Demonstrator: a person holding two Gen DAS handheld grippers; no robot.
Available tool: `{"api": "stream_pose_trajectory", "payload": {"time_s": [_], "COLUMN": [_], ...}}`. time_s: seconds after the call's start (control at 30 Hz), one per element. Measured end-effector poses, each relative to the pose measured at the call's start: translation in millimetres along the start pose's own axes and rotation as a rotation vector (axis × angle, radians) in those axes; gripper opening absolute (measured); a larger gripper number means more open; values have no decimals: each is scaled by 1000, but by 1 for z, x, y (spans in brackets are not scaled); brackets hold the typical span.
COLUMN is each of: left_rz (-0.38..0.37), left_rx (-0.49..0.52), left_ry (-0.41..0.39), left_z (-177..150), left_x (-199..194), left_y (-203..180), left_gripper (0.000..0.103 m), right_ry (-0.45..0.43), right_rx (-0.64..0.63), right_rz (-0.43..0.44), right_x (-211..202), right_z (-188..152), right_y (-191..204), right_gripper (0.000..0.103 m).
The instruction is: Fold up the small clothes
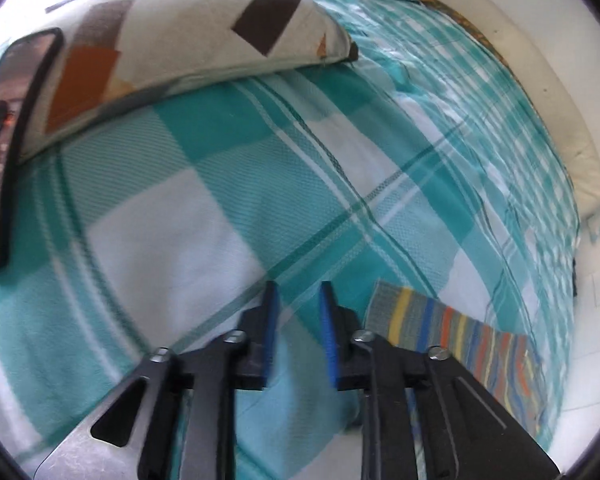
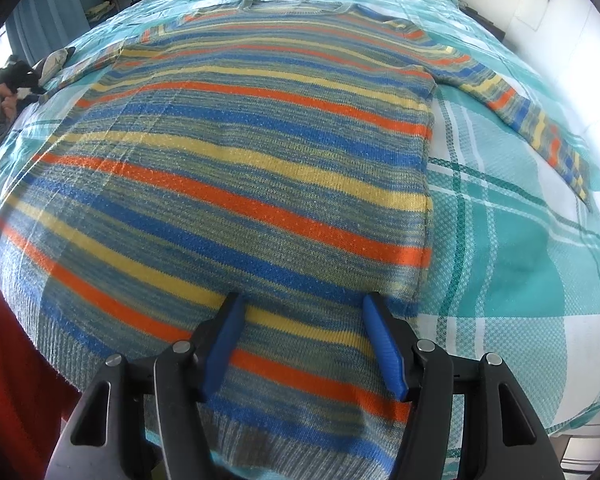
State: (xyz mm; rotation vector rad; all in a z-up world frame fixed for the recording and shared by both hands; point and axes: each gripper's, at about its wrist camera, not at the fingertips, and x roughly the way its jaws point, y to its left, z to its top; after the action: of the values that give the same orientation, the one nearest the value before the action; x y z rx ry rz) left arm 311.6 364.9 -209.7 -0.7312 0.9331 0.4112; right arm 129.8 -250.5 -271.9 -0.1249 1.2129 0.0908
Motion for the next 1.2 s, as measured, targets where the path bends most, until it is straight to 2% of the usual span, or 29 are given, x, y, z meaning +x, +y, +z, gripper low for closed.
{"api": "stream_pose_trajectory", "payload": {"time_s": [0.03,0.1,0.2,0.3,0.33,0.37,0.43,0.5,0.53,0.6,0.73,0.8,0.87,1.07,1.2], "left_rz": [-26,-76,-178,-269,-293,-303,-269,-164,-108,-35,41,67,82,45,-15], "left_rx": [33,132,381,654,754,827,970,1079,1109,1177,1204,1206,1203,1140,1111], "left_ry": [-11,-16,36,83,101,113,137,197,219,165,179,162,137,62,-8], "left_z": [-7,-31,-95,-178,-215,-245,-306,-353,-366,-382,-381,-376,-373,-368,-363], "left_x": [-13,-40,-87,-124,-133,-138,-135,-116,-108,-112,-131,-143,-154,-189,-221], "left_y": [1,-8,-38,-79,-93,-102,-117,-121,-118,-114,-111,-110,-107,-104,-107], "left_gripper": [48,63,64,76,81,82,82,78,74,74,78,79,85,85,87], "right_ry": [-1,10,43,37,38,46,91,132,163,183,269,243,196,51,-13], "right_rx": [1,1,21,-28,-56,-68,-79,-93,-114,-139,-135,-115,-80,28,20], "right_rz": [0,12,54,47,39,37,61,53,38,15,-19,-23,-31,-58,-67], "right_x": [0,-2,-21,-47,-53,-54,-46,-34,-27,-28,-36,-51,-70,-121,-149], "right_z": [0,0,9,11,9,8,-2,-15,-26,-39,-73,-82,-86,-76,-56], "right_y": [0,-2,-12,-16,-16,-16,-15,-15,-14,-13,-23,-28,-35,-53,-37], "right_gripper": [63,64,63,63,63,63,63,63,63,64,64,64,64,67,68]}}
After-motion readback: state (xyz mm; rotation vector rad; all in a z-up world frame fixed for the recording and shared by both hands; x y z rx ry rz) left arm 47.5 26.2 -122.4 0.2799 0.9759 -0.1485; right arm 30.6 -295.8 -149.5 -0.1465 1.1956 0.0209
